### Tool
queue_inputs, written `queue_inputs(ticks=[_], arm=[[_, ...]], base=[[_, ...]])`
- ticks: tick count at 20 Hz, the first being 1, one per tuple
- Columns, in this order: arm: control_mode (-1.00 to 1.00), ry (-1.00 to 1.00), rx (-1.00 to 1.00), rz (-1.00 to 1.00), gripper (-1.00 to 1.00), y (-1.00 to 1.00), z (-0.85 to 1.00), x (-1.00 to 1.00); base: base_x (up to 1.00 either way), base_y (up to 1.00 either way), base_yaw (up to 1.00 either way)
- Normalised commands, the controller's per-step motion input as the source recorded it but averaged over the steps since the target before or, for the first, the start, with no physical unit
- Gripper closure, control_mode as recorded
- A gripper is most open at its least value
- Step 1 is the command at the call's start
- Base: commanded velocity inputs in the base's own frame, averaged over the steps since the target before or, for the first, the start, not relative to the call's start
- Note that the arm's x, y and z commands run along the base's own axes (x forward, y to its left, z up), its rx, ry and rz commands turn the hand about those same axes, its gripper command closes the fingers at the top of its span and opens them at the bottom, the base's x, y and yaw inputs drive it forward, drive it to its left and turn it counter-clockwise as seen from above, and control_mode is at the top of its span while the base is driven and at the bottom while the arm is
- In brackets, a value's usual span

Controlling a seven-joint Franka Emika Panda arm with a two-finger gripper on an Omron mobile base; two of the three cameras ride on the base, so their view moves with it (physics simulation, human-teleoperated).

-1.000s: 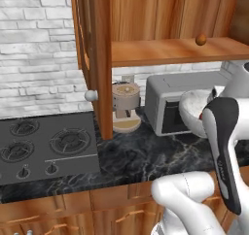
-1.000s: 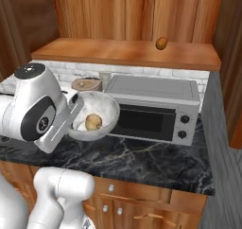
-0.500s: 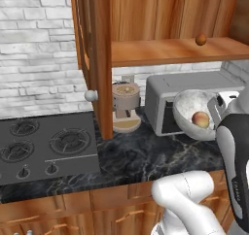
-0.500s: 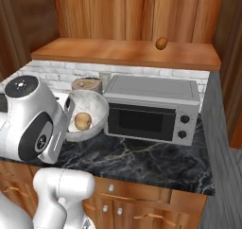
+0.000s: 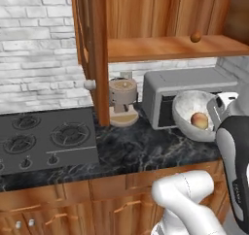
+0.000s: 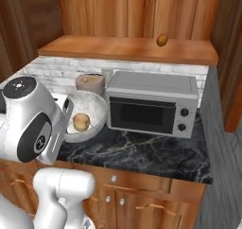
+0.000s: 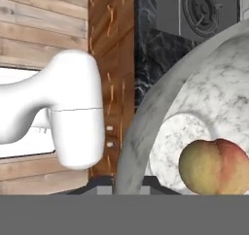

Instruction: Pick the peach from the cabinet and place it in the bowl. Then pick the bowl and place it in the sink. Then turn on the sink facuet.

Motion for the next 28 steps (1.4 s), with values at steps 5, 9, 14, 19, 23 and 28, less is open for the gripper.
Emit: queue_inputs(ticks=[5, 9, 14, 19, 23, 28], arm=[[1.00, 0.00, 0.00, 0.00, 1.00, 0.00, 0.00, 0.00], [1.00, 0.00, 0.00, 0.00, 1.00, 0.00, 0.00, 0.00], [1.00, 0.00, 0.00, 0.00, 1.00, 0.00, 0.00, 0.00], [1.00, 0.00, 0.00, 0.00, 1.00, 0.00, 0.00, 0.00], [1.00, 0.00, 0.00, 0.00, 1.00, 0.00, 0.00, 0.00], [1.00, 0.00, 0.00, 0.00, 1.00, 0.00, 0.00, 0.00]], base=[[-0.85, 0.00, 0.12], [-0.34, -0.05, 0.66], [-0.28, -0.01, 0.73], [-0.68, 0.00, 0.69], [-0.53, 0.00, 0.61], [-0.39, 0.09, 0.54]])
